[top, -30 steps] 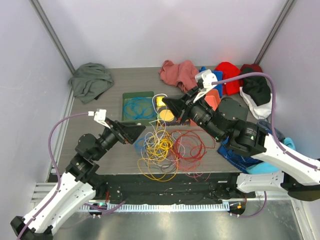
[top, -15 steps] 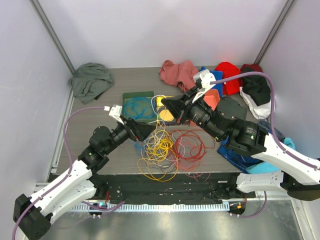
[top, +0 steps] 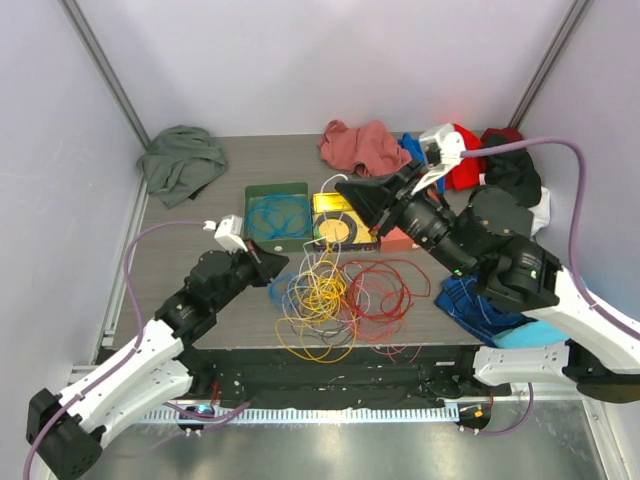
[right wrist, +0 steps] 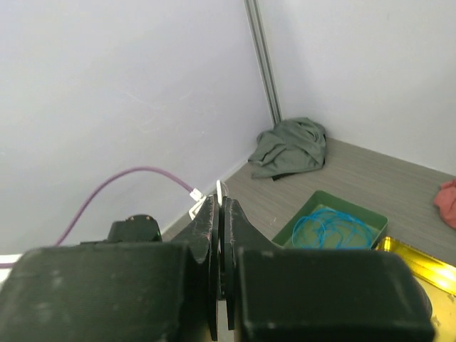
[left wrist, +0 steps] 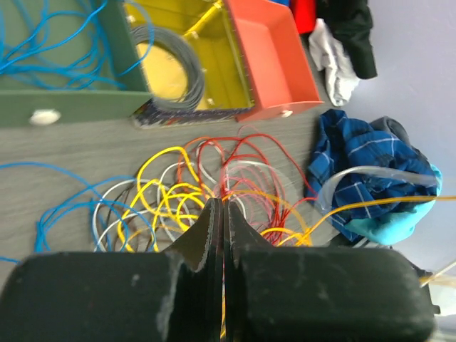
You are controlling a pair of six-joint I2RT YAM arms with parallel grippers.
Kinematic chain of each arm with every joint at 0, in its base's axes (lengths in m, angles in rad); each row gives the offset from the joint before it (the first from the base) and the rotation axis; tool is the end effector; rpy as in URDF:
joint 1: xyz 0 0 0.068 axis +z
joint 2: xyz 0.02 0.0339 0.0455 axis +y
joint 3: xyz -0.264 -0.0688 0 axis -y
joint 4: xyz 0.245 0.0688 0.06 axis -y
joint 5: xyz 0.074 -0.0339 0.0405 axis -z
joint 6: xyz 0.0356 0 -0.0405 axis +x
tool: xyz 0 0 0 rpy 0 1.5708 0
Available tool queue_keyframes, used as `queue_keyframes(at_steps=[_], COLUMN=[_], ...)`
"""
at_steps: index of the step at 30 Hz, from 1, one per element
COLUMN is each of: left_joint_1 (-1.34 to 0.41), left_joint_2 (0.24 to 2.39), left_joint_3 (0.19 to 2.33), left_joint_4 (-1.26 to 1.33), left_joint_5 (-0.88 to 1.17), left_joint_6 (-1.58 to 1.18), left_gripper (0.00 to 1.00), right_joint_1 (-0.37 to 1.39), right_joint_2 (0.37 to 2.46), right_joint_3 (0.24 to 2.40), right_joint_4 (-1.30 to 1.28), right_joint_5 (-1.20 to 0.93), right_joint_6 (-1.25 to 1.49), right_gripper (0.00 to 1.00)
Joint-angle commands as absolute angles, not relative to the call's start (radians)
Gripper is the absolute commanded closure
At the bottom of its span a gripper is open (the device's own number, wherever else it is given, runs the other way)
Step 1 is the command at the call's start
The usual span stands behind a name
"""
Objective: Untangle the cables
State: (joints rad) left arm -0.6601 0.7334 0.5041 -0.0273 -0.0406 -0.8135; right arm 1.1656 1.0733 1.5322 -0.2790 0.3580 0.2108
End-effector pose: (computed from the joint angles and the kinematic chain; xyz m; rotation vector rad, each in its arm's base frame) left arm 0.1447 -0.1105 0.2652 -0.1795 1.9378 -0.9794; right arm 0.0874 0.1722 0.5270 -0.3814 1.4115 0.8878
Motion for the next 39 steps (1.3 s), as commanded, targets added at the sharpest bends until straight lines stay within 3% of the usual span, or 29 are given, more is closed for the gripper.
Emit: queue_keyframes(at_steps=[1,3,4,5,6,9,10,20,26,39], left_joint_1=[-0.663,-0.663,-0.664,-0.663,-0.663,-0.664,-0.664,-0.676,-0.704,-0.942], left_joint_2=[0.651,0.606,0.588,0.569,0.525,0.465,0.439,0.436,0.538,0.727], left_joint_3=[0.463,0.45,0.445,0.442,0.427,0.41,0.411,0.524,0.61,0.663], left_joint_4=[-0.145,-0.166,-0.164,-0.15,-0.117,-0.005,0.02,0.156,0.195,0.236], left_joint_5=[-0.124,-0.121,-0.1,-0.083,-0.022,0.038,0.067,0.222,0.253,0.115], left_joint_6=[-0.865,-0.867,-0.867,-0.87,-0.861,-0.854,-0.841,-0.796,-0.755,-0.6], left_gripper=[1.0,1.0,0.93,0.82,0.54,0.32,0.3,0.27,0.25,0.25], right_joint_1=[1.17,1.172,1.17,1.172,1.17,1.172,1.17,1.17,1.17,1.17], right_joint_2=[1.035,1.035,1.032,1.032,1.032,1.028,1.023,1.028,1.048,1.083], right_joint_3=[1.621,1.646,1.651,1.654,1.654,1.632,1.617,1.563,1.545,1.519], right_joint_4=[-0.245,-0.25,-0.253,-0.256,-0.258,-0.253,-0.247,-0.226,-0.215,-0.206], right_joint_5=[0.365,0.361,0.353,0.351,0.35,0.353,0.353,0.364,0.36,0.376], right_joint_6=[0.172,0.172,0.173,0.179,0.183,0.193,0.196,0.216,0.224,0.218], right_gripper=[0.99,0.99,0.99,0.99,0.99,0.99,0.99,0.99,0.99,0.99])
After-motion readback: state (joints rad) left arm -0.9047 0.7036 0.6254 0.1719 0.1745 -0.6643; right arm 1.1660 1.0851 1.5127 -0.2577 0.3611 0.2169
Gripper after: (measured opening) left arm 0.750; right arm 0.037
